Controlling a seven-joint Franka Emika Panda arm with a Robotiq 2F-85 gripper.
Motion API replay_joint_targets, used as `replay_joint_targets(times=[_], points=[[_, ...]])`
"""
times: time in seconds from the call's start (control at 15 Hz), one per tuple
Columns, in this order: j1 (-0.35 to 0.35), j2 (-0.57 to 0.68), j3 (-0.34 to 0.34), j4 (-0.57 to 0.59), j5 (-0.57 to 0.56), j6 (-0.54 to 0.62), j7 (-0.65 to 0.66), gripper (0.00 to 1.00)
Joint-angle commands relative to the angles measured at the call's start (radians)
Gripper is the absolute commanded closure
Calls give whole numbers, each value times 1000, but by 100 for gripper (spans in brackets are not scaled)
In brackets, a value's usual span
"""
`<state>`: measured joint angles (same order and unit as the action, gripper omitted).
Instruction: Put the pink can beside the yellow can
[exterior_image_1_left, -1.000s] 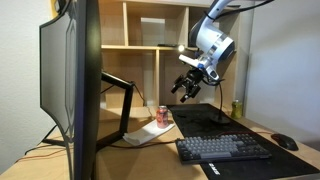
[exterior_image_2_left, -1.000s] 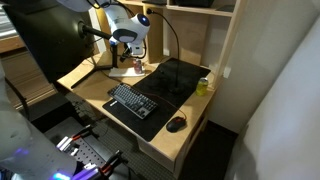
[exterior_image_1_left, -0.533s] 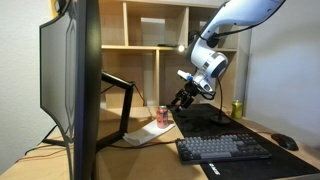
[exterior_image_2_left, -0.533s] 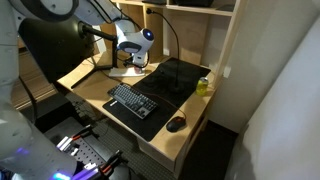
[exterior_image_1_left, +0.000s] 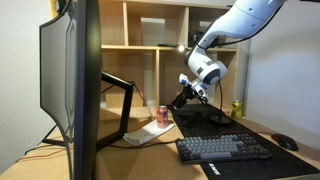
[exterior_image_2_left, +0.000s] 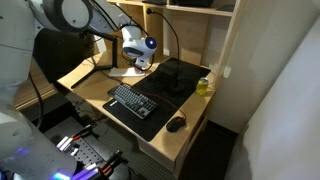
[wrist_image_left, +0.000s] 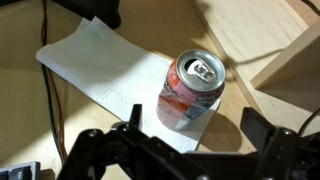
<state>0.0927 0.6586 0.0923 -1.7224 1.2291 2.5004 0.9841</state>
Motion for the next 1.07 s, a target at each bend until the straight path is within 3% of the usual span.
replay_joint_targets(times=[0.0,0.4,1.0], points=[[-2,37,2,42,42,-8,13,0],[-8,86,27,93,220,-19,-6,0],[-1,128,32,121,270,-31,-40,0]])
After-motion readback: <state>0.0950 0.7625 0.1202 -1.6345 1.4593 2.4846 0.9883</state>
